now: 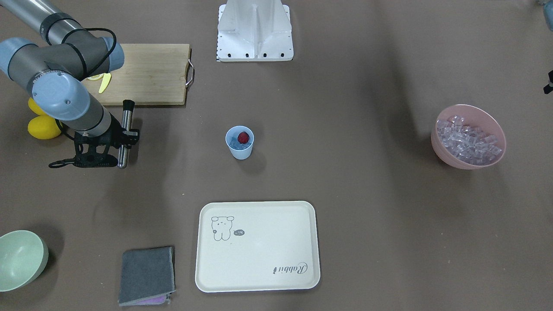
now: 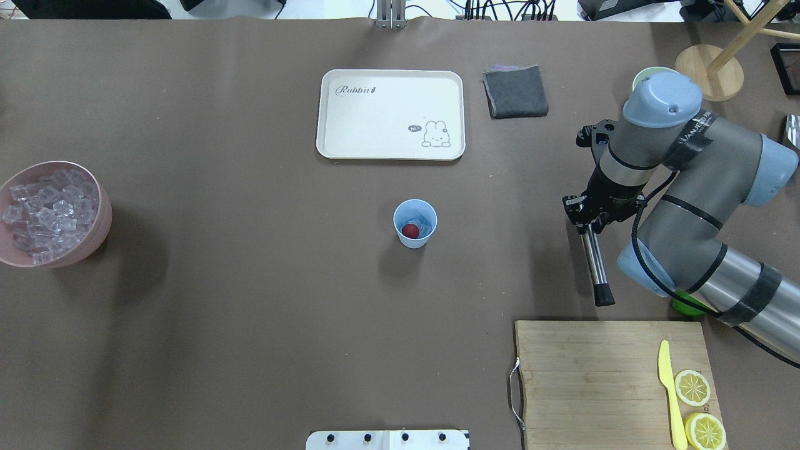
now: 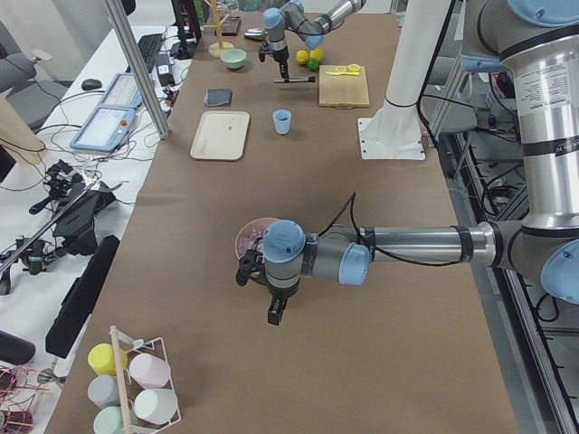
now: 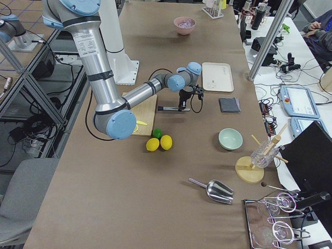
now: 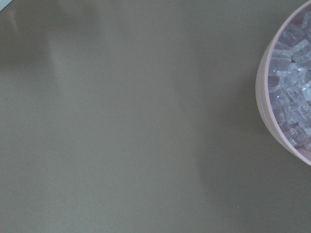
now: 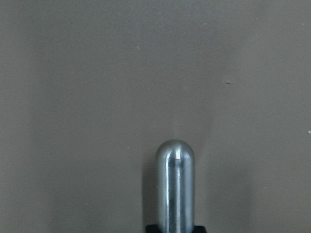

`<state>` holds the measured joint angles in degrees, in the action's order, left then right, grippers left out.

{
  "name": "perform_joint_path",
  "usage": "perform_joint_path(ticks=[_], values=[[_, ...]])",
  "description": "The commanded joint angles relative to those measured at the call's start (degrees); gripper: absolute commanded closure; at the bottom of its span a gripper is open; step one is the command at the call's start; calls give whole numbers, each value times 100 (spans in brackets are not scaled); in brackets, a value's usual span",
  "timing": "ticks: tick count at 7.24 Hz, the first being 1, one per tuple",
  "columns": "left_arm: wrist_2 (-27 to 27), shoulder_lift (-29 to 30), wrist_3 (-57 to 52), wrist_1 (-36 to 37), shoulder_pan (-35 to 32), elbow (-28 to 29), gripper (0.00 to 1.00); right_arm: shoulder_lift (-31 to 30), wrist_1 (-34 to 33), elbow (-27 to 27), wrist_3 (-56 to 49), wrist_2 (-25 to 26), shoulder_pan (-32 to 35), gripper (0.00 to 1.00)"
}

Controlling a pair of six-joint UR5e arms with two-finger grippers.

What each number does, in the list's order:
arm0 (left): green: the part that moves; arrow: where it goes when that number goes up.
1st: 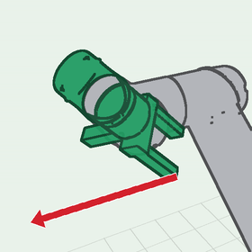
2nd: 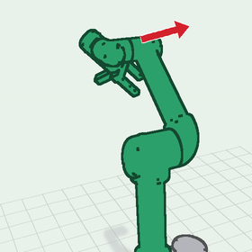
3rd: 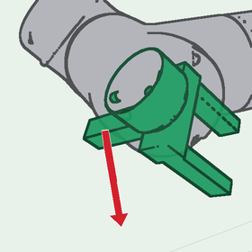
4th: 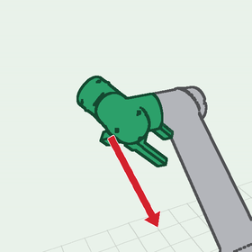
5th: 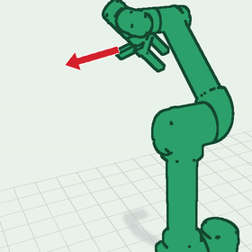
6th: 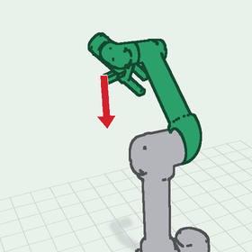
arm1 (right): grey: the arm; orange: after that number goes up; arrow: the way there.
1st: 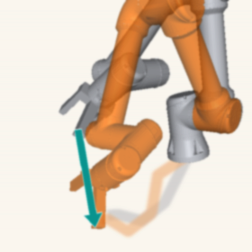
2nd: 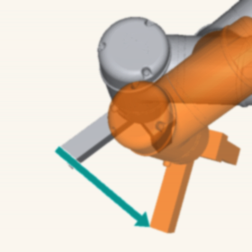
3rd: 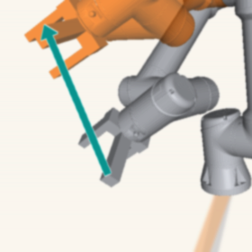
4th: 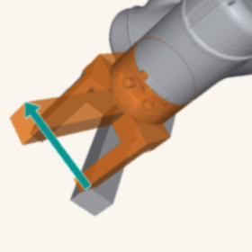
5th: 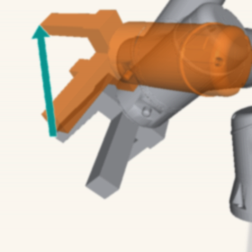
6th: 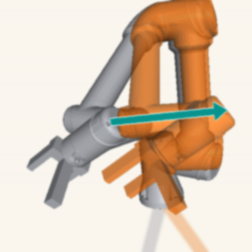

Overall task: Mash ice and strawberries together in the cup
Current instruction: 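Lower the rod upright onto the table with the right gripper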

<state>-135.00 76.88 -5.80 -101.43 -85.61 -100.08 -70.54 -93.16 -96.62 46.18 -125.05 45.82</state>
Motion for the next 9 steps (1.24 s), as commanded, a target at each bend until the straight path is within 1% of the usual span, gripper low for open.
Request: perform_joint_path(ticks=[1, 3, 4, 6, 9], values=[[0, -6, 0, -8, 0, 6, 1, 49, 52, 125, -56, 24, 15, 100], [0, -6, 0, -8, 0, 6, 1, 58, 52, 186, -56, 33, 111, 100], [0, -6, 0, -8, 0, -3, 1, 76, 209, 309, -65, 50, 190, 100], [0, -6, 0, -17, 0, -12, 1, 32, 858, 756, -92, 94, 313, 100], [0, -6, -9, -17, 0, -12, 1, 49, 861, 758, -92, 33, 392, 100]])
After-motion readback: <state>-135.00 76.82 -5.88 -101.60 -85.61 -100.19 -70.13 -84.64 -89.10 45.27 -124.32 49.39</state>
